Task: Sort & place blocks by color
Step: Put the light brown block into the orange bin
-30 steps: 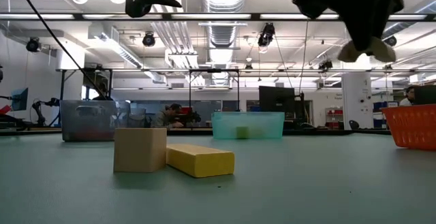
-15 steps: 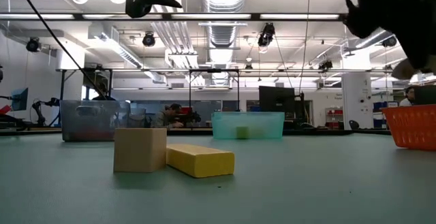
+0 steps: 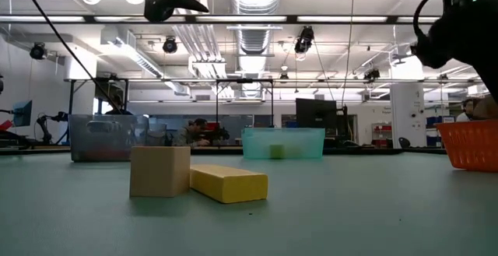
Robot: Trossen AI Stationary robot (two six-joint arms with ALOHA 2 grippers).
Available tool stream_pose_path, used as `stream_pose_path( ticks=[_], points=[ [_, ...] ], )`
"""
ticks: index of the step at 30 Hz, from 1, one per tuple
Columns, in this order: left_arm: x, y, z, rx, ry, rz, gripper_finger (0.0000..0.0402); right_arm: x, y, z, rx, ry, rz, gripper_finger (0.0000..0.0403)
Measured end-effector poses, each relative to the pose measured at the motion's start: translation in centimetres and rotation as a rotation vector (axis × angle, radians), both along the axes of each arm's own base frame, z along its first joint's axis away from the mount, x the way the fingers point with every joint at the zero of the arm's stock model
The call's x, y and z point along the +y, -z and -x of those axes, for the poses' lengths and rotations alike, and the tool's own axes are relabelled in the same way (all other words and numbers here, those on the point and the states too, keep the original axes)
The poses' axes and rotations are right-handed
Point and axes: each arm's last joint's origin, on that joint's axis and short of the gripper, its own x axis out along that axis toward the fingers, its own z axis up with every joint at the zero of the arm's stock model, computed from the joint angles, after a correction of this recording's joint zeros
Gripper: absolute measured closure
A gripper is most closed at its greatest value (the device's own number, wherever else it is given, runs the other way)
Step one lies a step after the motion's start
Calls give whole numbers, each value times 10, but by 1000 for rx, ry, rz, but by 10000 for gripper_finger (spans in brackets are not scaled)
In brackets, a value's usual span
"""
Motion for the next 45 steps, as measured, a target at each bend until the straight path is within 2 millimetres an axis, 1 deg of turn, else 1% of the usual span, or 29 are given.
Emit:
stream_pose_path(
  ticks=[13, 23, 28, 32, 36, 41, 45],
  points=[
    [1, 0, 0, 4, -24, -10, 210, 1, 14, -10, 57, 31, 13, 270],
    [1, 0, 0, 0, -34, 10, 210, 1, 13, -11, 52, 44, 14, 221],
    [1, 0, 0, 0, -35, 11, 210, 1, 12, -11, 48, 47, 11, 215],
    [1, 0, 0, 0, -27, 17, 210, 3, 0, -17, 0, 41, -1, 221],
    [-2, 1, -1, -1, 3, 29, 210, 5, -20, -27, -81, 33, 5, 229],
    [-12, 1, -2, 1, 44, 54, 210, 4, -50, -40, -220, 26, 83, 234],
    [-23, 10, -7, 66, 80, 99, 210, -3, -73, -49, -325, 28, 165, 235]
  ],
)
